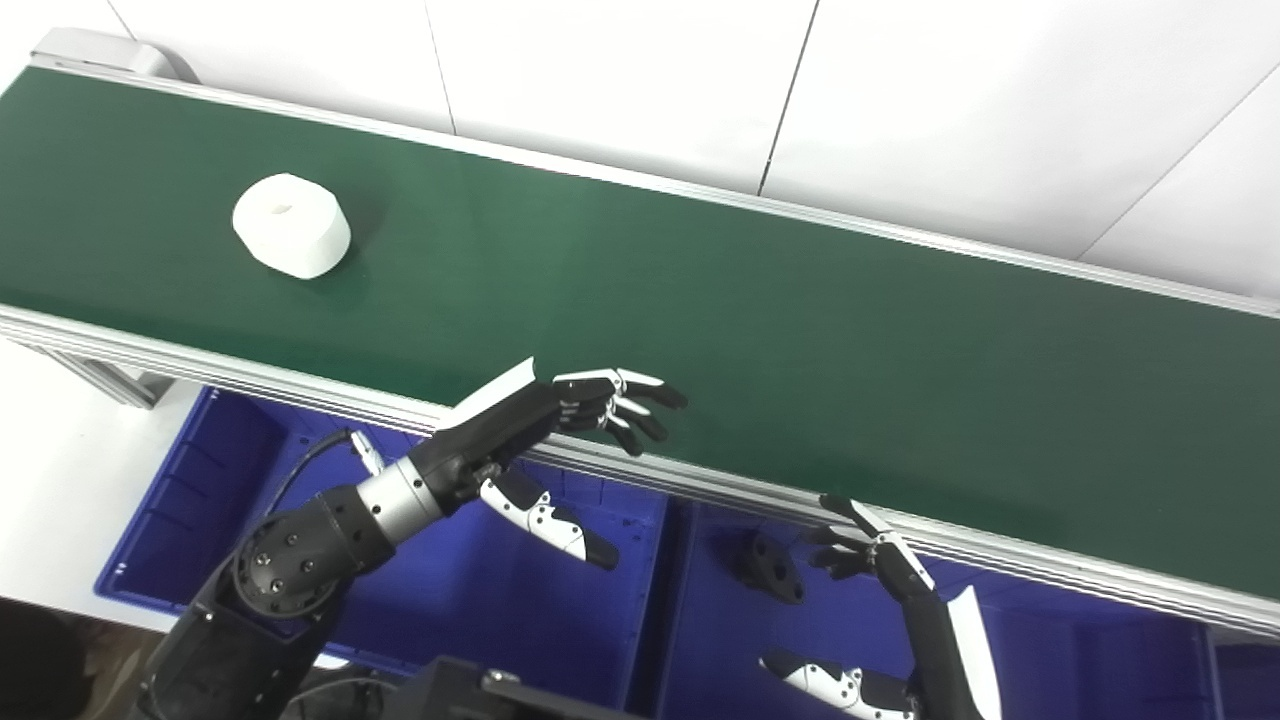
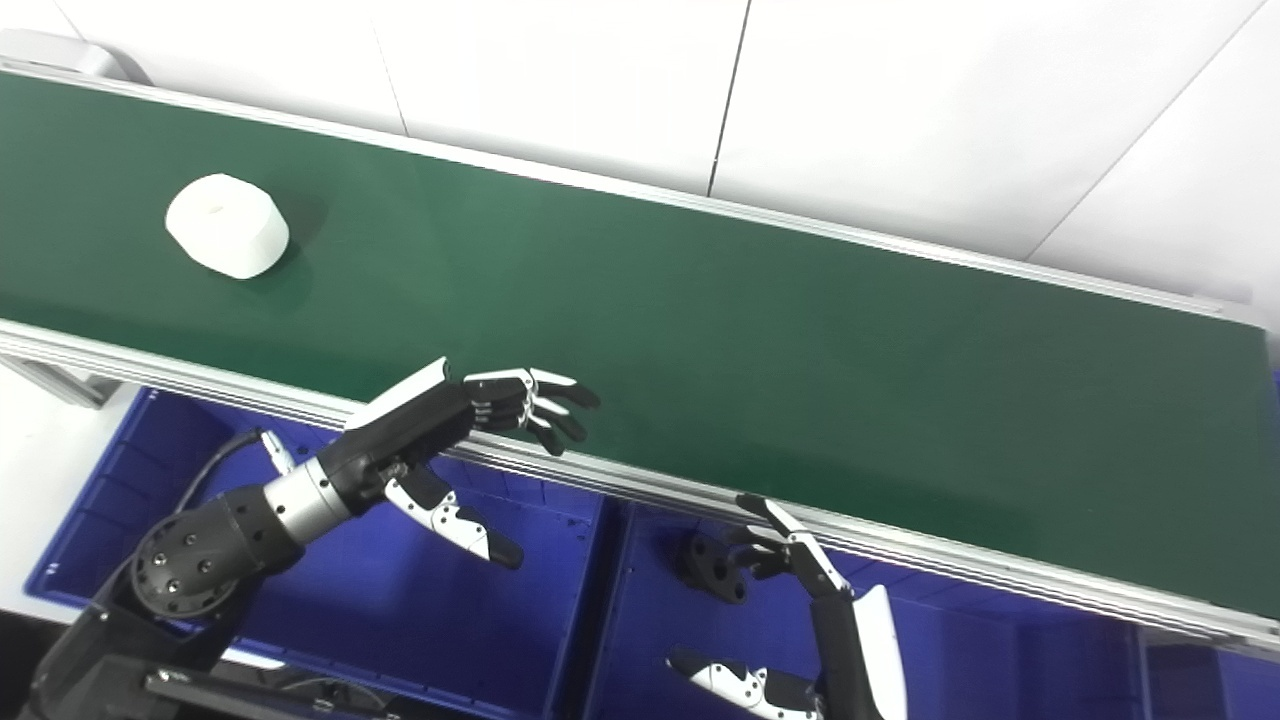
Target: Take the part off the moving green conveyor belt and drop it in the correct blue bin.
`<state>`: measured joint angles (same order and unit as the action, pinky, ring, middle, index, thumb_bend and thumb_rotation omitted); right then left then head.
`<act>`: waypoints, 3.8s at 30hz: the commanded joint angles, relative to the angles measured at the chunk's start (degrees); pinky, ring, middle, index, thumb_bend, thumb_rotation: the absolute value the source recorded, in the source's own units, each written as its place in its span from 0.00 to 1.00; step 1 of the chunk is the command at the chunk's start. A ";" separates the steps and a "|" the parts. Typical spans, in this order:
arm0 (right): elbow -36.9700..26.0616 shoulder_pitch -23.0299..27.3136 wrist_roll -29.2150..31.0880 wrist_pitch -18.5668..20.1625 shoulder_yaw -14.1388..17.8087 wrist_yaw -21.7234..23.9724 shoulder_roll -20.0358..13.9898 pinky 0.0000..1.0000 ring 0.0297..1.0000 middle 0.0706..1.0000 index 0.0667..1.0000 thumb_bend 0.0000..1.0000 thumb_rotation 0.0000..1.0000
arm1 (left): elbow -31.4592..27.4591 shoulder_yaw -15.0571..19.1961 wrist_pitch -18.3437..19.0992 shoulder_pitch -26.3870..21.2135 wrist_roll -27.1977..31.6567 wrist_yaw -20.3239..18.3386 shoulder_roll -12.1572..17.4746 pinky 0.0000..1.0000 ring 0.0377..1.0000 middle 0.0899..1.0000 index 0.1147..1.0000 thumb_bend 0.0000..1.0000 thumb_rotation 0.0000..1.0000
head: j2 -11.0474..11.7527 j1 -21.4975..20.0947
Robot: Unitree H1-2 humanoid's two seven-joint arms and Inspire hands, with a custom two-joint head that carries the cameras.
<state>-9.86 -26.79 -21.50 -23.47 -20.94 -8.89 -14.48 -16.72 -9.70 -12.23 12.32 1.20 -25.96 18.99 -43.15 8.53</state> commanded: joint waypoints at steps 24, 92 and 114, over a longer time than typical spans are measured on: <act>0.27 0.17 -0.22 -3.41 -1.97 -3.40 -0.77 0.59 0.61 0.68 0.81 0.72 0.30 | -5.22 4.42 -3.98 -15.69 -7.57 0.69 7.91 0.69 0.75 0.80 0.78 0.81 0.00 | 0.87 -0.05; 0.19 0.30 -0.19 -3.44 -2.54 -4.17 -1.32 0.59 0.61 0.68 0.82 0.72 0.32 | 6.06 -0.88 3.93 -28.28 -21.33 -11.24 19.19 0.82 0.97 1.00 0.92 0.91 0.22 | 1.02 -0.83; 0.37 -0.12 -1.01 -3.43 -2.68 -4.81 -1.55 0.59 0.62 0.69 0.83 0.72 0.36 | 16.95 -6.37 1.84 -29.70 -25.38 -10.19 17.03 1.00 1.00 1.00 0.96 0.98 0.28 | 1.38 -1.67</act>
<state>-8.38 -26.61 -22.12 -23.53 -23.52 -12.30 -15.68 -0.37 -15.96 -10.34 -16.40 -23.28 -36.54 34.98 -41.75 6.86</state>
